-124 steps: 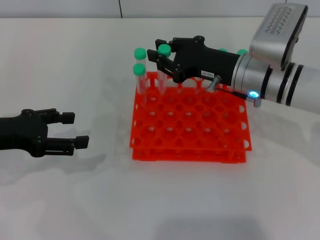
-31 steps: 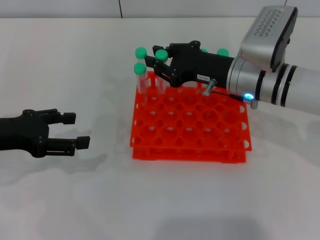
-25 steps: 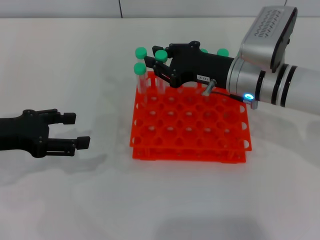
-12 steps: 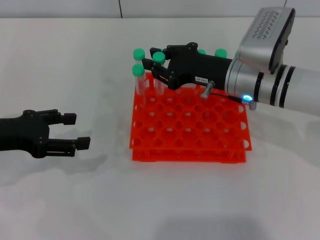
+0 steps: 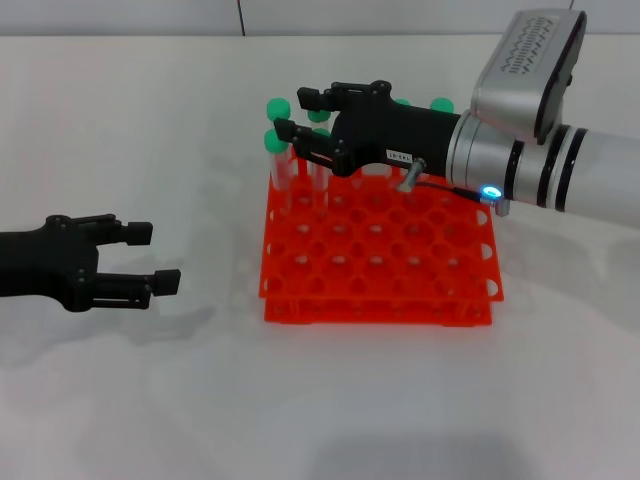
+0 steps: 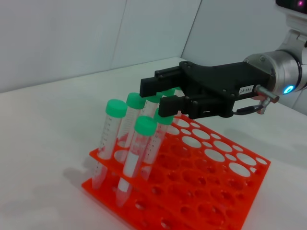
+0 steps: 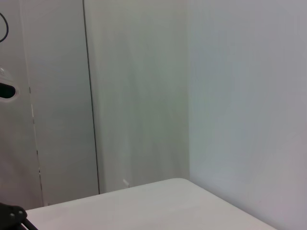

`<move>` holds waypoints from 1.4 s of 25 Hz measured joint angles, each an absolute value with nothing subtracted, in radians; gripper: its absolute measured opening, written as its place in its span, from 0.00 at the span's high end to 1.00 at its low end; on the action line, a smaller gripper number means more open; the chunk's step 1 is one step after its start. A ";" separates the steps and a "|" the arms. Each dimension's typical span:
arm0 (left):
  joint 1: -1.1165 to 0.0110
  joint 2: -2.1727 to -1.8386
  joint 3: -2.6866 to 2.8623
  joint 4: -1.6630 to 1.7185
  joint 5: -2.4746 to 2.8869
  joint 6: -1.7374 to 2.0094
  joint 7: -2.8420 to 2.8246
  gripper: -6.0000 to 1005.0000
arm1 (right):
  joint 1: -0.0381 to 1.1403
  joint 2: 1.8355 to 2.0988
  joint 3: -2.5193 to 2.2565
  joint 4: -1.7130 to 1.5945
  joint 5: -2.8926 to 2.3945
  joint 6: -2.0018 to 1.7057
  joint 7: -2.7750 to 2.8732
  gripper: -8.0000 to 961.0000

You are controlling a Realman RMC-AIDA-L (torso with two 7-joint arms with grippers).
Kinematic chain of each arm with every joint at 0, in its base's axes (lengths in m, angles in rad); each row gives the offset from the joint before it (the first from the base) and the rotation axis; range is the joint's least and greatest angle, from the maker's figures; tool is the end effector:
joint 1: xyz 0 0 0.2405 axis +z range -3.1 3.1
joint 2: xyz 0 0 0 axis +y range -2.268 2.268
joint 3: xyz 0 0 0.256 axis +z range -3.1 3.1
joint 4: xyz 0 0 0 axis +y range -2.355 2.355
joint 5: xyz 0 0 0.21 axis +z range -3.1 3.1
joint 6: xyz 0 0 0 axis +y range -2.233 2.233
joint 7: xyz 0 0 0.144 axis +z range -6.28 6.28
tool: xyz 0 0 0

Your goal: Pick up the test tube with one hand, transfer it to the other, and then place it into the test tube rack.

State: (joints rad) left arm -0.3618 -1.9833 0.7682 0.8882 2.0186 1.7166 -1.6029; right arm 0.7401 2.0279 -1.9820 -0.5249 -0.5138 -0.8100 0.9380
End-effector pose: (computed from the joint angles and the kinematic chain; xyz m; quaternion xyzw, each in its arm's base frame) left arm -0.2990 0.2920 0.0601 -0.9399 -0.2734 -0.1717 0.1107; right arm 0.1405 0.3905 -0.0965 -0.9253 0.1092 0.2912 0.2168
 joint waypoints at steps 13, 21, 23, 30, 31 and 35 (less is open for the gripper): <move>-0.355 -1.977 0.764 0.888 2.008 1.716 -1.603 0.13 | 0.661 2.016 -1.952 -0.600 -0.519 -0.878 0.897 0.37; -0.359 -1.987 0.710 0.888 1.992 1.722 -1.587 0.13 | 0.506 2.000 -1.747 -0.724 -0.734 -0.993 0.978 0.23; -0.362 -1.992 0.690 0.888 1.988 1.727 -1.582 0.13 | 0.476 1.999 -1.671 -0.755 -0.821 -1.011 1.033 0.16; -0.358 -1.998 0.674 0.888 1.930 1.728 -1.573 0.13 | 0.445 1.987 -1.472 -0.811 -1.124 -1.075 1.234 0.09; -0.360 -1.998 0.674 0.888 1.925 1.728 -1.572 0.13 | 0.445 1.983 -1.449 -0.811 -1.159 -1.088 1.256 0.09; -0.364 -2.004 0.673 0.888 1.907 1.724 -1.572 0.13 | 0.448 1.963 -1.371 -0.813 -1.307 -1.159 1.336 0.09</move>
